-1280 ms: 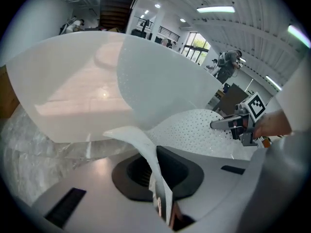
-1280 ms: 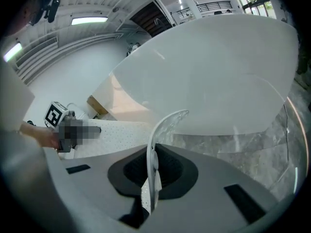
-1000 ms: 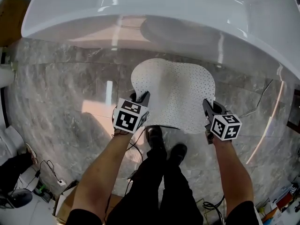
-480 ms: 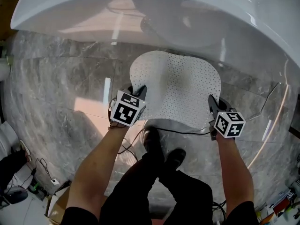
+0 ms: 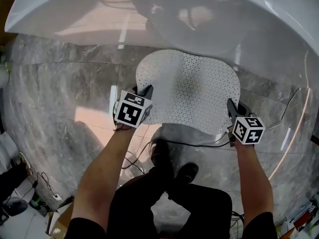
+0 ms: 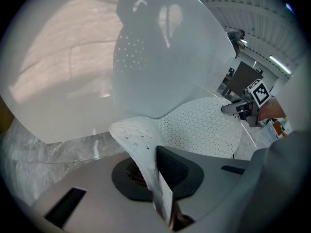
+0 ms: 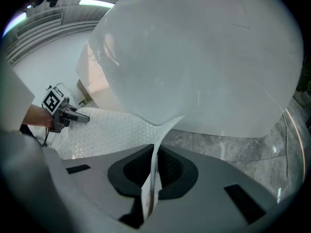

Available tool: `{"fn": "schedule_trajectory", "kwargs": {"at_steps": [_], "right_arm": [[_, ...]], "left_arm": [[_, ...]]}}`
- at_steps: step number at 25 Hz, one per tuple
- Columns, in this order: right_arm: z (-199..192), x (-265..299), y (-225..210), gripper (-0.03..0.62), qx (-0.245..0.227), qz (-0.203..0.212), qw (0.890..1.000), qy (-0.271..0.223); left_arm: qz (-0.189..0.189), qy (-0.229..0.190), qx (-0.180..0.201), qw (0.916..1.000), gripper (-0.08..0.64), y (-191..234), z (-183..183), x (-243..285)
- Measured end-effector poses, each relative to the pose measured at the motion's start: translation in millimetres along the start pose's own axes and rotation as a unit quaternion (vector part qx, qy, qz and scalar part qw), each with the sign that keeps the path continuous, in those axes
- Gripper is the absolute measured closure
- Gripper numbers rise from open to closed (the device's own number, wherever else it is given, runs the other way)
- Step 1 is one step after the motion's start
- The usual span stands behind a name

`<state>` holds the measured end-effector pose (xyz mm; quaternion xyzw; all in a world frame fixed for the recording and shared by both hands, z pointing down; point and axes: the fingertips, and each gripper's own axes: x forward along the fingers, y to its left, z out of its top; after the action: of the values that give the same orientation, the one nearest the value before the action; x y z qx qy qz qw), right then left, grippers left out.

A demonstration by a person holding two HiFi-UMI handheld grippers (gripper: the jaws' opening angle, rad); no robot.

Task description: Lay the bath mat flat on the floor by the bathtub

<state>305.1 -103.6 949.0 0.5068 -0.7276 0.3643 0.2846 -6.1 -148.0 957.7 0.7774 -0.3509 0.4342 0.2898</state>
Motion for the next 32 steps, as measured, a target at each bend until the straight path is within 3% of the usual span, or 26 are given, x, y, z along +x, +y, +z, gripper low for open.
{"fn": "schedule_trajectory", "kwargs": {"at_steps": [6, 11, 17, 23, 28, 32], "right_arm": [[-22, 19, -31, 0.571, -0.013, -0.024, 1.000, 0.008], [-49, 44, -55, 0.569, -0.038, -0.036, 0.998, 0.042], [-91, 78, -86, 0.569, -0.073, -0.051, 0.992, 0.086], [-112, 100, -106, 0.569, -0.091, -0.028, 0.987, 0.126], [-118, 107, -129, 0.569, -0.134, -0.028, 0.977, 0.163], [-122, 111, -141, 0.569, -0.154, -0.037, 0.973, 0.165]], "left_arm": [[0.011, 0.008, 0.004, 0.9999, 0.536, 18, -9, 21], [0.018, 0.027, 0.002, 0.9995, 0.535, 39, -30, 43], [0.043, 0.043, -0.058, 0.9964, 0.535, 77, -61, 72], [0.043, 0.062, -0.048, 0.9960, 0.534, 104, -74, 86], [0.068, 0.103, 0.009, 0.9923, 0.534, 112, -82, 96], [0.098, 0.118, 0.035, 0.9875, 0.532, 121, -92, 105]]}}
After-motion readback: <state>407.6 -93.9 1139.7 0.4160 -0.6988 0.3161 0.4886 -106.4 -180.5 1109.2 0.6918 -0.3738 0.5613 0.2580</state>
